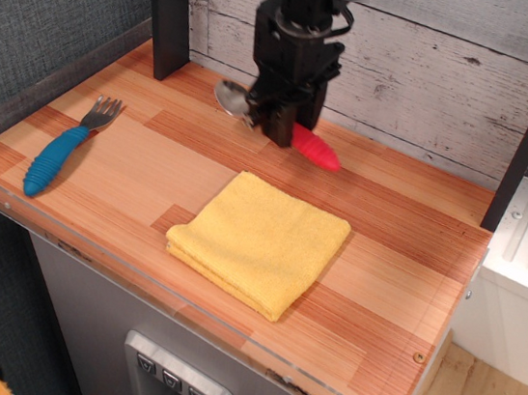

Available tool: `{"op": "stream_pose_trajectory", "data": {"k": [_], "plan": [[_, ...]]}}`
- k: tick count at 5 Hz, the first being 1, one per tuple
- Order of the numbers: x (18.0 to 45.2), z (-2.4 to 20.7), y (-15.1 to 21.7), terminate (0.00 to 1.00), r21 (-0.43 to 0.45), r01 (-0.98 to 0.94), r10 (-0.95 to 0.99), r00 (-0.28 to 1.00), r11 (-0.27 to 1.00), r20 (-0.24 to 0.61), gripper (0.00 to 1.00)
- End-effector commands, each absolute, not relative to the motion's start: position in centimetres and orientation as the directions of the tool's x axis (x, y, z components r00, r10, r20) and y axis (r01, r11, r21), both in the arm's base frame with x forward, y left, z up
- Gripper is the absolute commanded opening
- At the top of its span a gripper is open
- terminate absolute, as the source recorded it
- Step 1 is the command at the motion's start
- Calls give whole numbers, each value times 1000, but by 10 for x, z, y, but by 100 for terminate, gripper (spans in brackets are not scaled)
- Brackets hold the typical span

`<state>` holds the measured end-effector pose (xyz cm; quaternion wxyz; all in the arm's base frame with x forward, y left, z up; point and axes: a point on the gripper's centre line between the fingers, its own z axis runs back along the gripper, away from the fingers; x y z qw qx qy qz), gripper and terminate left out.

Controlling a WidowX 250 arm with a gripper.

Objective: Put the red spoon on the yellow rag.

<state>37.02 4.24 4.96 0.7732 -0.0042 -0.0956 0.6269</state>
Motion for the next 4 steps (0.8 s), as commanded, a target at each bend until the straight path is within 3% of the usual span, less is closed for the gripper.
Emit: {"op": "stream_pose_trajectory", "data": {"k": [1,3,4], "plan": [[326,80,62,0,-238,-937,966,242,256,88,0],[282,71,54,0,-241,-929,960,265,279,91,0],[274,54,51,0,-218,-937,962,259,272,85,0]]}}
